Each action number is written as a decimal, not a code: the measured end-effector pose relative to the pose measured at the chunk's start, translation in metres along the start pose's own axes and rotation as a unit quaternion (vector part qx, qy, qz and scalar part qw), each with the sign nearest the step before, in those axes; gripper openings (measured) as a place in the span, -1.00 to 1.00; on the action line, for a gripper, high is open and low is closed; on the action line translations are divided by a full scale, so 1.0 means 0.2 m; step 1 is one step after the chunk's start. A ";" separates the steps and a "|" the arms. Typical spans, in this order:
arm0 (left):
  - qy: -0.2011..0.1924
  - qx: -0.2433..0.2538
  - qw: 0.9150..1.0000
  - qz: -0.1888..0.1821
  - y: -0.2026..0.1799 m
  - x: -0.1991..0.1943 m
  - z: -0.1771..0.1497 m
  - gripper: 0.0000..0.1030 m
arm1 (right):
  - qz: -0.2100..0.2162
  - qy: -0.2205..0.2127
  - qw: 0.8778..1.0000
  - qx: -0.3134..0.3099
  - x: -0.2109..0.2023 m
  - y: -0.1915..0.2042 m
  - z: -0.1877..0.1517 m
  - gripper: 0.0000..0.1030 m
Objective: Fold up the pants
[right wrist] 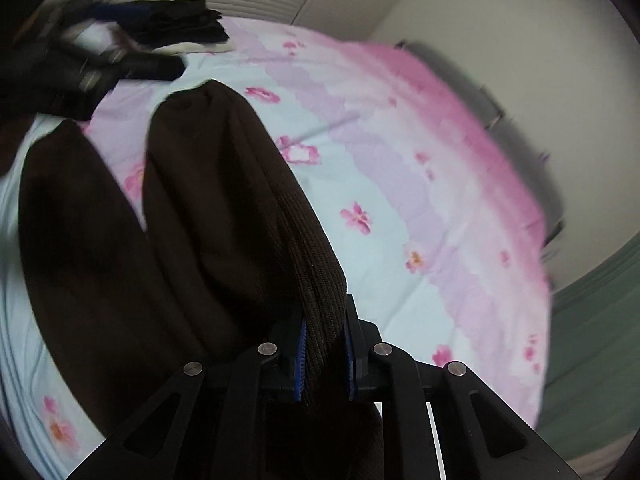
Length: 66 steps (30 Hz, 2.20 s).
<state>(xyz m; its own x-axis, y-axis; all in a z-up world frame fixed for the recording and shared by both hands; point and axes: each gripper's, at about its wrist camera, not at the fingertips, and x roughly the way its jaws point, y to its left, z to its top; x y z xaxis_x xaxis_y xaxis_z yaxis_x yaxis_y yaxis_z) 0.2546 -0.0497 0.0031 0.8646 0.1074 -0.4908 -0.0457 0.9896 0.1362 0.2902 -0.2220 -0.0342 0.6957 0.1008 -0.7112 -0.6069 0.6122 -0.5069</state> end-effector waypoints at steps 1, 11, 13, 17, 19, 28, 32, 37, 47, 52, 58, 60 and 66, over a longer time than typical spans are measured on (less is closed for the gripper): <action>0.000 0.000 1.000 0.000 0.01 -0.03 -0.02 1.00 | -0.024 -0.011 1.000 -0.013 -0.05 0.08 -0.03 -0.70; 0.013 -0.008 1.000 -0.015 0.05 -0.32 -0.37 1.00 | -0.111 -0.040 0.989 -0.090 -0.19 0.73 -0.34 -0.70; 0.019 0.002 1.000 -0.018 0.02 -0.33 -0.43 1.00 | -0.116 -0.029 0.988 -0.092 -0.15 0.81 -0.40 -0.70; 0.028 0.010 0.999 -0.023 -0.02 -0.36 -0.52 1.00 | -0.109 -0.017 0.990 -0.091 -0.08 0.93 -0.46 -0.69; 0.029 0.011 0.999 -0.023 -0.03 -0.36 -0.54 1.00 | -0.106 -0.015 0.990 -0.090 -0.04 0.98 -0.47 -0.68; 0.030 0.013 0.999 -0.013 0.00 -0.41 -0.57 1.00 | -0.137 -0.017 0.987 -0.084 0.04 1.05 -0.53 -0.60; 0.031 0.007 0.999 -0.006 0.05 -0.42 -0.53 1.00 | -0.154 -0.022 0.986 -0.062 -0.05 1.02 -0.48 -0.32; 0.037 -0.010 0.999 -0.004 0.15 -0.41 -0.48 1.00 | -0.132 -0.057 0.990 -0.002 -0.25 0.92 -0.38 0.00; 0.036 -0.043 0.998 0.018 0.37 -0.28 -0.38 1.00 | 0.051 -0.093 0.965 0.240 -0.30 0.51 -0.02 0.01; 0.025 -0.037 0.999 0.019 0.41 -0.13 -0.29 1.00 | 0.092 -0.081 0.958 0.260 -0.07 0.37 0.26 0.01; 0.037 -0.051 0.998 0.011 0.47 0.15 -0.22 1.00 | 0.197 0.002 0.935 0.296 0.42 0.14 0.52 0.01; 0.044 -0.056 0.997 0.010 0.49 0.24 -0.21 1.00 | 0.221 0.028 0.929 0.295 0.57 0.13 0.58 0.01; 0.063 -0.068 0.996 0.017 0.58 0.42 -0.20 1.00 | 0.278 0.086 0.913 0.286 0.91 0.09 0.64 0.01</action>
<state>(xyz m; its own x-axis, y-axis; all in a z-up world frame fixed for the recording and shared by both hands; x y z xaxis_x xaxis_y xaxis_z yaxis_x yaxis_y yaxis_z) 0.3021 0.0775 -0.0568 0.7927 0.1442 -0.5924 -0.1492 0.9880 0.0409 0.4555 -0.0926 -0.1110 0.2407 0.4272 -0.8715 -0.5139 0.8178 0.2590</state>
